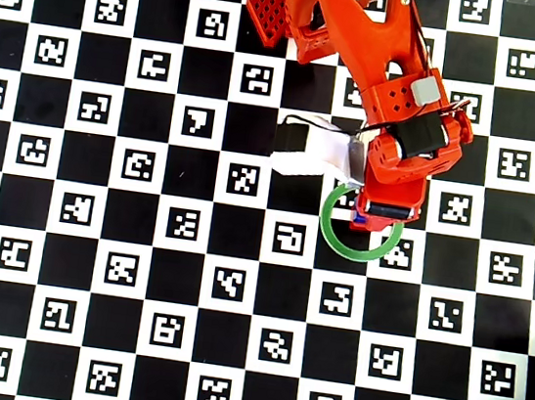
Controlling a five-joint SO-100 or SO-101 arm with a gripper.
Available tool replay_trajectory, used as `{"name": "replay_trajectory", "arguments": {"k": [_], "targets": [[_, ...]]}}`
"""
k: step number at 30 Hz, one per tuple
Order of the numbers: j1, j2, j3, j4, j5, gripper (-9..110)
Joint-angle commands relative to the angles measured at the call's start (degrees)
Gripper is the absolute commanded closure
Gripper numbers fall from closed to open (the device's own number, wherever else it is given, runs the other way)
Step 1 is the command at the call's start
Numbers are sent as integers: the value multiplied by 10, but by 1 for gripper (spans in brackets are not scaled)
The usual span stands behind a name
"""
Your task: Grab the red cube then put it in the green circle then put the blue cube on top and finally the orange cube on top
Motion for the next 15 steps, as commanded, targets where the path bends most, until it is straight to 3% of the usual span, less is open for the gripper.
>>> {"name": "replay_trajectory", "arguments": {"k": [1,6,8,15], "targets": [[-5,55,-4,-4,4,98],[-8,56,-4,3,11,84],[-10,57,-4,8,11,71],[-16,72,-19,35,6,58]]}}
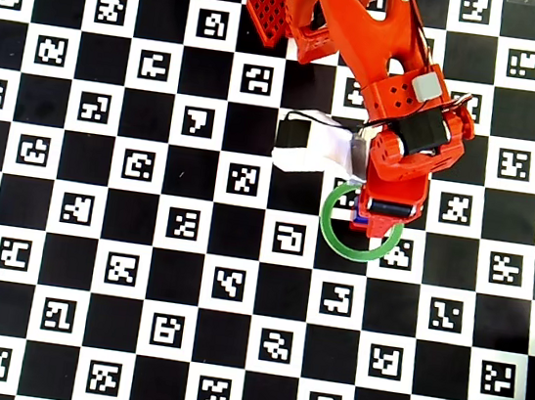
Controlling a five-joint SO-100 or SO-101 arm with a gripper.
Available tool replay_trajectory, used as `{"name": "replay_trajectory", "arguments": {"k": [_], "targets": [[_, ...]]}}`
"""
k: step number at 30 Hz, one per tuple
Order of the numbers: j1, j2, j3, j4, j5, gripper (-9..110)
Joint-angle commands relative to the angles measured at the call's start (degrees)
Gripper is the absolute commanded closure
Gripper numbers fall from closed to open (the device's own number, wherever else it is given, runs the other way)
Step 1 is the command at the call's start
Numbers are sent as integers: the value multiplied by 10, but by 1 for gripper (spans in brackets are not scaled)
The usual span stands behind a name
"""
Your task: Grab the red cube then put it in the green circle then put the blue cube on top and finally the orange cube on top
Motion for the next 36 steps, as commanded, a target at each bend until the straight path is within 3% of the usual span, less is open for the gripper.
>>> {"name": "replay_trajectory", "arguments": {"k": [1,7,15,23,29,36], "targets": [[-5,66,-24,18,-4,57],[13,128,-44,46,-20,57],[103,253,-27,35,-128,61],[236,406,151,-85,-348,85],[282,524,322,-199,-621,106],[305,632,491,-258,-758,108]]}}
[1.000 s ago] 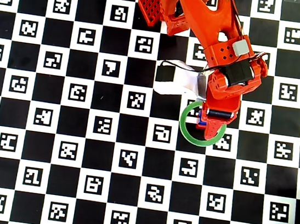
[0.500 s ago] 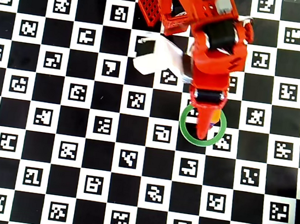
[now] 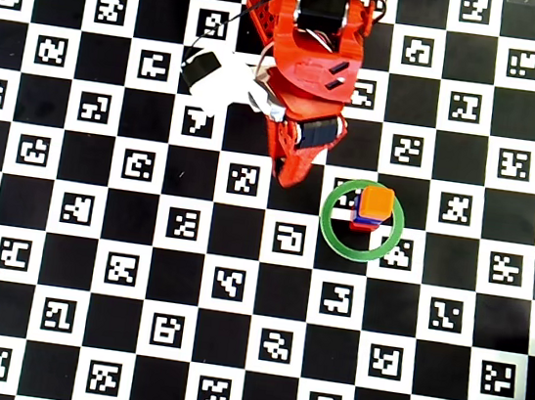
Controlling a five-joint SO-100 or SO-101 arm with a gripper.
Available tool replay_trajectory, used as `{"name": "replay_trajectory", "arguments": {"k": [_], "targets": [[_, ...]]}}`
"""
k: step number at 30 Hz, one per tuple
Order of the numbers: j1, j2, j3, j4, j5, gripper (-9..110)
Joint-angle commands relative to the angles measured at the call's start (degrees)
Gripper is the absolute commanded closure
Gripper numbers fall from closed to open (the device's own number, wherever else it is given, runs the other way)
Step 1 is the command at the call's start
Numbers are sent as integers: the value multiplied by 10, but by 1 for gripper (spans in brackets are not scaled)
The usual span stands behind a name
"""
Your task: Grab the red cube then put it in the green circle then put the blue cube on top and finally the orange cube on top
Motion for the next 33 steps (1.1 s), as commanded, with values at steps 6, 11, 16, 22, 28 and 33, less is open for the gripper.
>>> {"name": "replay_trajectory", "arguments": {"k": [6,11,16,22,28,33], "targets": [[4,124,140,-46,-171,108],[-18,197,207,-23,-245,108],[-29,276,265,33,-282,108],[-26,349,303,97,-307,108],[-26,381,327,135,-345,108],[-27,381,327,171,-409,107]]}}
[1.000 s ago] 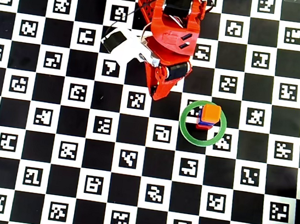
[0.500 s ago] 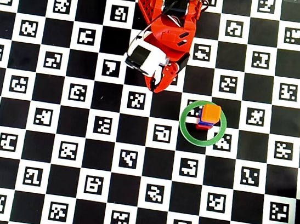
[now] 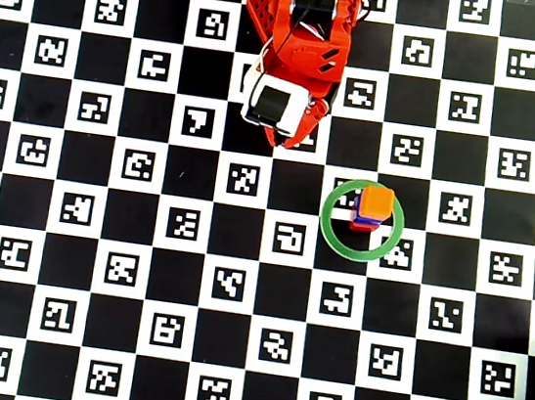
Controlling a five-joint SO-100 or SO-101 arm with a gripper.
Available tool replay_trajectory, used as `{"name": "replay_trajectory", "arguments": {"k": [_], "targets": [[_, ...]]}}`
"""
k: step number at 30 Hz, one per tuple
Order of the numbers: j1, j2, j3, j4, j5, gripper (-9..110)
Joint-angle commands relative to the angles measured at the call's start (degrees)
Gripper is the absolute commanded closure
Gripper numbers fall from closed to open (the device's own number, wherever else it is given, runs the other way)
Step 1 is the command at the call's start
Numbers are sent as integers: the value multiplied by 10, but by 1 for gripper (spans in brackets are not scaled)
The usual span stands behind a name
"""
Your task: Grab the red cube then put it in the green circle then put the blue cube on top and finally the orange cube on top
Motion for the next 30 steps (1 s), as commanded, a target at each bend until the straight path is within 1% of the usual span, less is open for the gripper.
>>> {"name": "replay_trajectory", "arguments": {"k": [1,8,30], "targets": [[0,26,23,19,-45,107],[-4,27,24,72,-56,107],[-7,27,24,73,-63,107]]}}
